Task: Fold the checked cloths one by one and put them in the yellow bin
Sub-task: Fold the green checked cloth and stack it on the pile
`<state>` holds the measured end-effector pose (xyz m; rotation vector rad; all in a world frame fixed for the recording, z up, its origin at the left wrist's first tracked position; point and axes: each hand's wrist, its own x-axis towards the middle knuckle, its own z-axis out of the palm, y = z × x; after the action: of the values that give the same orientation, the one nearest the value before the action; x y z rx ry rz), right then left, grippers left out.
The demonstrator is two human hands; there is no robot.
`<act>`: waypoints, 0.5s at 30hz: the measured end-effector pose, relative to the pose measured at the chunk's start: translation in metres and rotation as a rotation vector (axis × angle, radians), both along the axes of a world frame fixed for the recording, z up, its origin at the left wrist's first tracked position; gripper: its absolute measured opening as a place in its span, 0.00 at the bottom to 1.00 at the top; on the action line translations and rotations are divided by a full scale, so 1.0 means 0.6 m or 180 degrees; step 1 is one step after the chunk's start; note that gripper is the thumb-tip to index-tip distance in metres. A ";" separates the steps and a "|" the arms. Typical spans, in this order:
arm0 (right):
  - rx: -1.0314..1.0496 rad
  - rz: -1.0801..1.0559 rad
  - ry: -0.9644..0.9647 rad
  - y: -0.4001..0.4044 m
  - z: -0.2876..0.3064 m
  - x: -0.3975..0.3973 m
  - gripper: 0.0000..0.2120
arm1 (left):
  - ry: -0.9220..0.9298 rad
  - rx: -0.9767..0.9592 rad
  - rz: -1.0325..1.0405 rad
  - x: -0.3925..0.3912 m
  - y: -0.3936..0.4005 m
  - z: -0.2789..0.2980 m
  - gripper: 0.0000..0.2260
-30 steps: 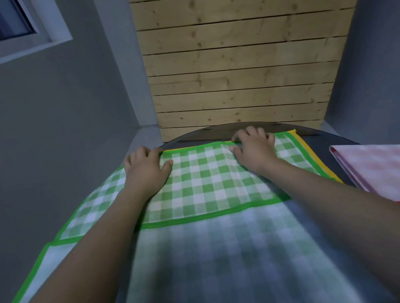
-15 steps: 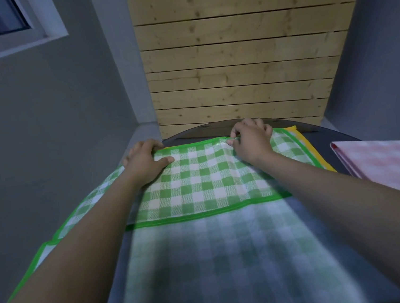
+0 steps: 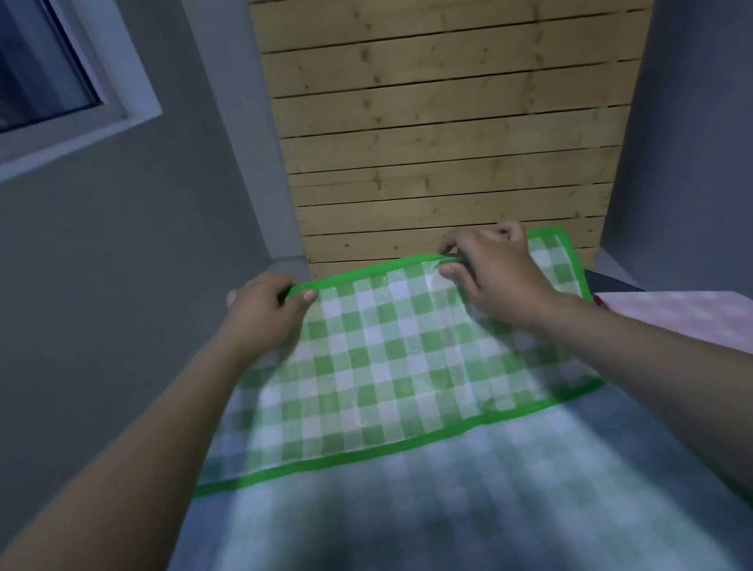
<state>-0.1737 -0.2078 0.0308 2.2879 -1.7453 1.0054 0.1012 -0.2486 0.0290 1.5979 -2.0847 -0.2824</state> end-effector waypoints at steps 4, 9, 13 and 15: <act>0.0022 -0.0062 0.0501 0.046 0.026 -0.021 0.13 | -0.0153 -0.0281 -0.0281 0.007 0.053 0.041 0.12; -0.0206 -0.0135 0.0513 0.115 0.063 -0.045 0.11 | -0.0138 -0.0500 -0.0286 0.014 0.130 0.093 0.19; -0.0295 0.0002 0.0510 0.175 0.082 -0.052 0.10 | -0.0207 -0.0441 -0.0251 0.023 0.195 0.118 0.20; -0.0330 0.0057 0.0451 0.202 0.088 -0.053 0.11 | -0.0202 -0.0415 -0.0254 0.028 0.227 0.122 0.17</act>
<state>-0.2056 -0.0863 0.0836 2.2548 -1.5828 0.8903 0.1180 -0.1122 0.1020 1.4678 -2.1710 -0.1212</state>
